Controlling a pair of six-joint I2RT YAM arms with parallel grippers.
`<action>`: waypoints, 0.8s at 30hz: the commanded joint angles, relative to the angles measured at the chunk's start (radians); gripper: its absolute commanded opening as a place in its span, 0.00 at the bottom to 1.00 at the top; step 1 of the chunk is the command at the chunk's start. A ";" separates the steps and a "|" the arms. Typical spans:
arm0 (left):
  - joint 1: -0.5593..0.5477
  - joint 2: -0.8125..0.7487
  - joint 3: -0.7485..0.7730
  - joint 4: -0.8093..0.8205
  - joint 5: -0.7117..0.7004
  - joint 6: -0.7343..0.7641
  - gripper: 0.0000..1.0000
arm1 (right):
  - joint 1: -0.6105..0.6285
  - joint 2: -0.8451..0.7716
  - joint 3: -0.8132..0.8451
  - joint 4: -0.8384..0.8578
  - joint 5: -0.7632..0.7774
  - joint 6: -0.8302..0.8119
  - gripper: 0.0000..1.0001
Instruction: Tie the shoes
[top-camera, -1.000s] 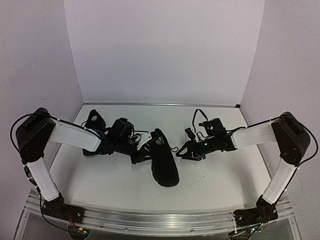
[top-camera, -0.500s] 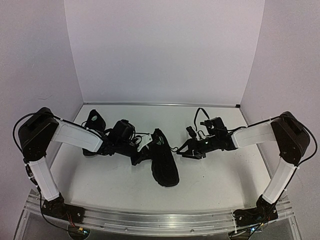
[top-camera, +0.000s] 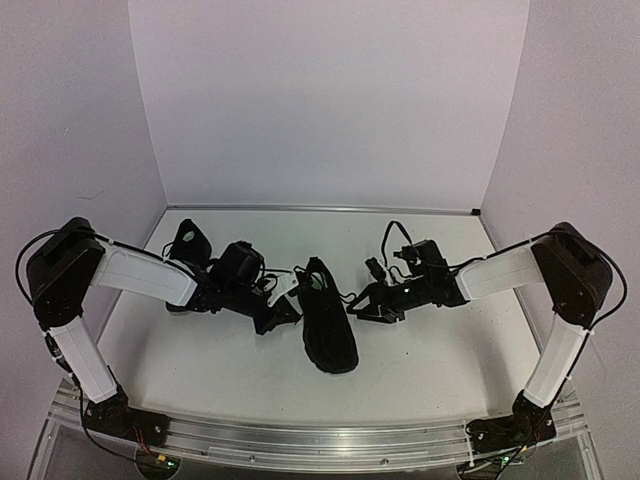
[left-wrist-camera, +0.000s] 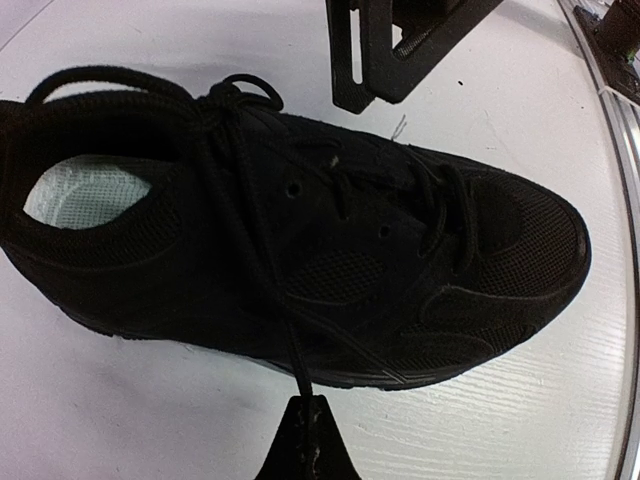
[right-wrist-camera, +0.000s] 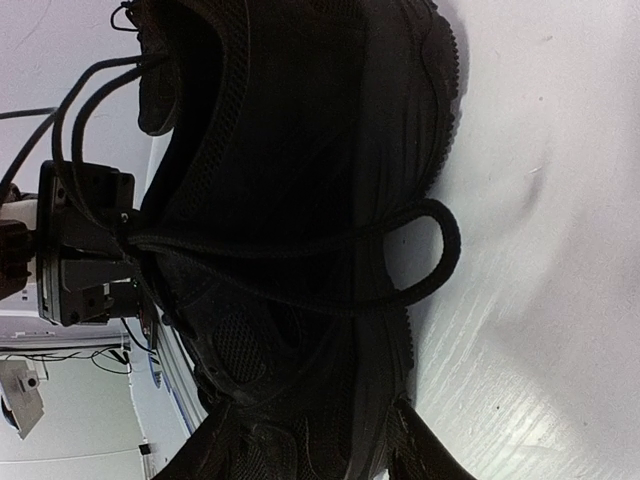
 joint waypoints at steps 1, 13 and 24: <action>-0.004 -0.044 -0.025 -0.056 -0.027 -0.006 0.00 | 0.009 0.012 -0.018 0.045 -0.009 0.012 0.47; -0.004 -0.085 -0.047 -0.180 -0.073 -0.024 0.00 | 0.033 0.029 -0.019 0.069 -0.009 0.028 0.45; -0.015 -0.118 0.016 -0.371 -0.113 0.002 0.01 | 0.107 0.060 0.000 0.140 -0.013 0.084 0.44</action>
